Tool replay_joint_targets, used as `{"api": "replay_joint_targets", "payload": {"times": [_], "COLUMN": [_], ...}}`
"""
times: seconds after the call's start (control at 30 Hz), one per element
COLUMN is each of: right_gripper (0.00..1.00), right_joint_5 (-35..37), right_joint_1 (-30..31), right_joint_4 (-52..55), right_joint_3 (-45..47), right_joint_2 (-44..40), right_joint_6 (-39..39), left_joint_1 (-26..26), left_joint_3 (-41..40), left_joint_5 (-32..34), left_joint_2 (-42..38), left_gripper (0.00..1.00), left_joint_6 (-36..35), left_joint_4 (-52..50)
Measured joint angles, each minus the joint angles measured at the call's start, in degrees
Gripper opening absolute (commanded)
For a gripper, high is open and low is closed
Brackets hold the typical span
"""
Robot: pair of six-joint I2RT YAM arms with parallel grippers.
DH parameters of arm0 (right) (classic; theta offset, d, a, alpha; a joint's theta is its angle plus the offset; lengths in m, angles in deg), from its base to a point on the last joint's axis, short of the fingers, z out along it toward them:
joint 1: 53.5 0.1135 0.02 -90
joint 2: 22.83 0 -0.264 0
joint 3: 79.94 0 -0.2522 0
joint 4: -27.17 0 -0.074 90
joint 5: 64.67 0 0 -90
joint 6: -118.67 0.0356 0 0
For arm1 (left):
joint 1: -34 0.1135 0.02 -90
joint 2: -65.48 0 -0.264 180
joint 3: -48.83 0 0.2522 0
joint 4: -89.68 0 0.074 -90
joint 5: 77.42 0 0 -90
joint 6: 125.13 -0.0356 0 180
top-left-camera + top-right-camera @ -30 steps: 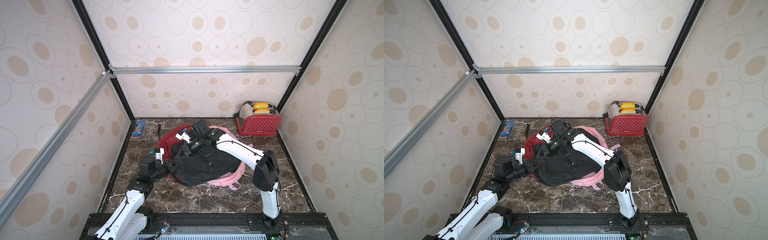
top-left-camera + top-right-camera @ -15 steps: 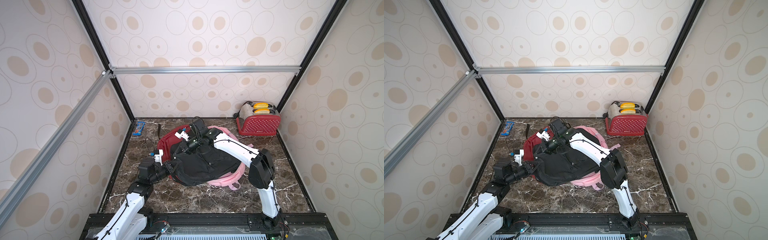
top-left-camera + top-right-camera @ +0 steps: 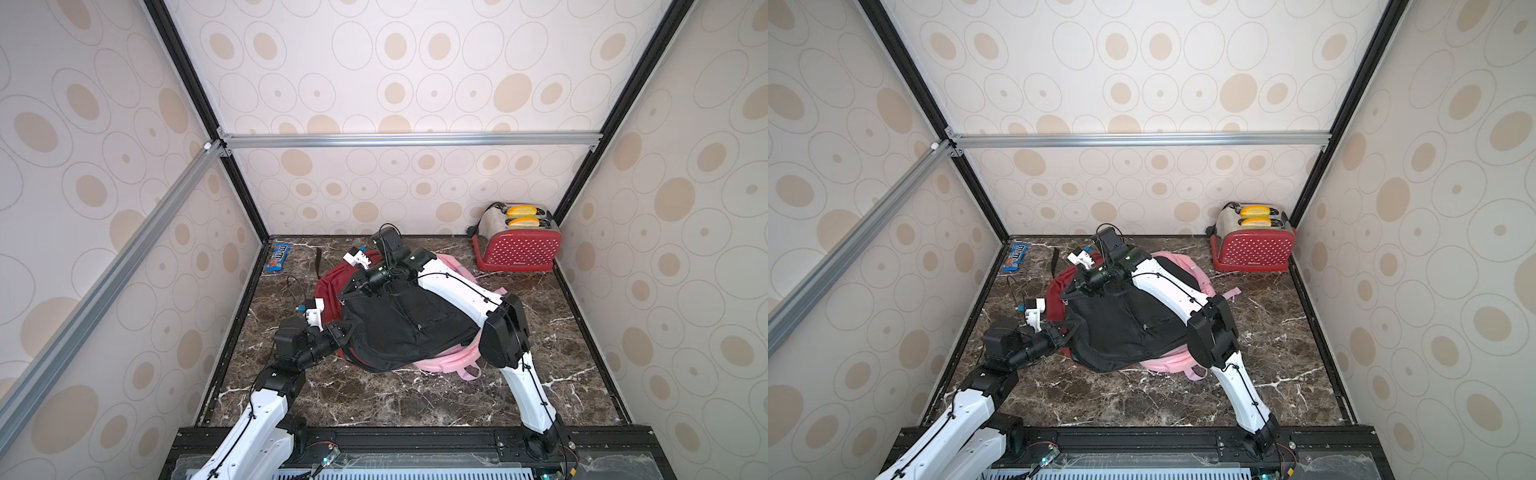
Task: Zip up the backpack
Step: Zip the zipper on the backpack.
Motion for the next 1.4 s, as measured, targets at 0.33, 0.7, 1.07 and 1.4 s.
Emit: {"api": "replay_joint_targets", "payload": {"times": [0.33,0.7,1.07,1.4], "right_gripper": [0.00,0.00,0.00,0.00], "right_joint_5": [-0.79,-0.24,-0.28,-0.28], "right_joint_1": [-1.88,-2.73,-2.08,-1.81], "right_joint_4": [-1.20,-5.03,-6.40,-7.13], "right_joint_3": [-1.27,3.98,12.57,13.62], "right_joint_2": [1.07,-0.52,-6.80,-7.41], "right_joint_6": [3.58,1.44,-2.49,-3.32], "left_joint_1": [0.00,-0.11,-0.13,-0.17], "left_joint_3": [-0.26,9.88,19.89,24.20], "left_joint_5": [0.83,5.55,12.37,12.13], "left_joint_2": [-3.93,-2.40,8.11,15.69], "left_gripper": [0.00,0.73,0.76,0.76], "left_joint_6": [-0.04,-10.69,-18.99,-19.52], "left_joint_4": [-3.28,-25.77,-33.18,-30.67]}}
